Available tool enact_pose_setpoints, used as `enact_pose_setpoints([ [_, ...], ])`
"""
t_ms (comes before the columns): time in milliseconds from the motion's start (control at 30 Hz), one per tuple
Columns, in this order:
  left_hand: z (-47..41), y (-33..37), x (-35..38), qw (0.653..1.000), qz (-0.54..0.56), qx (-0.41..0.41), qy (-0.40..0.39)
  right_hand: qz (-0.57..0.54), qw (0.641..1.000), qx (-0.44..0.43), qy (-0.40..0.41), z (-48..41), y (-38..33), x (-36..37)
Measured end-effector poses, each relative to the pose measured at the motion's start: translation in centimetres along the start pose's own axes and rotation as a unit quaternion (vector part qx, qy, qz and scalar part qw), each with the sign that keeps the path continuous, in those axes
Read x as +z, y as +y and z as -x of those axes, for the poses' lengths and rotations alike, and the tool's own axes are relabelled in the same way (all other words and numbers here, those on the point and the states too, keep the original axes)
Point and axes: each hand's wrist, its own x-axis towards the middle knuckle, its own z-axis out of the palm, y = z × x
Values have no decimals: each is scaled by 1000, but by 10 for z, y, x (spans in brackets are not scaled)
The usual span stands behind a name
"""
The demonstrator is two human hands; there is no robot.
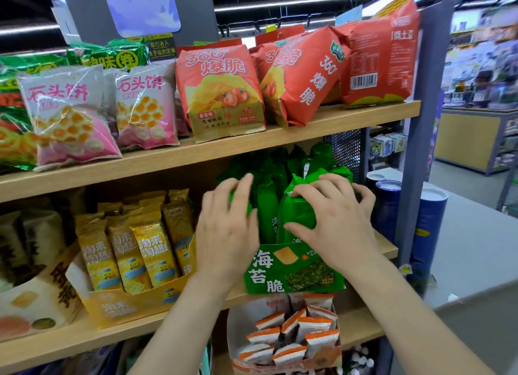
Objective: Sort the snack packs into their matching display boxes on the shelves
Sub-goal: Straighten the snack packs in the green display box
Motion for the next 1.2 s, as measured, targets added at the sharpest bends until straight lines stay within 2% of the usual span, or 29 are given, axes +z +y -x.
enact_pose_setpoints([
  [67,-20,15,2,997,-55,15,-48,11,1000,5,27,1,-4,6],
  [133,-41,26,11,973,-147,-45,-175,5,999,15,45,3,-6,10],
  [200,-49,29,18,948,-188,-77,-244,2,998,27,53,5,-7,11],
  [300,-43,15,23,972,-152,-64,-169,3,997,48,58,5,-6,10],
  [400,-31,-6,30,995,-45,-48,-74,1,996,70,57,4,-1,9],
  [500,-26,-12,32,999,31,-2,-21,0,995,76,59,-1,-2,8],
  [633,-21,-5,23,993,98,53,37,16,997,34,63,-13,0,4],
  [733,-18,-4,20,992,110,49,26,26,999,2,38,-16,-2,2],
  [833,-5,-10,16,991,131,7,-21,43,999,-28,12,-8,-11,8],
  [1000,-3,-13,15,989,131,-44,-44,74,996,-47,7,5,-13,12],
  [1100,4,-6,9,990,123,-55,-36,-7,997,-39,71,32,-7,14],
  [1167,20,2,0,990,116,-82,-25,-96,986,27,130,54,7,18],
  [1200,30,7,-3,989,108,-91,-36,-118,982,60,135,64,15,22],
])
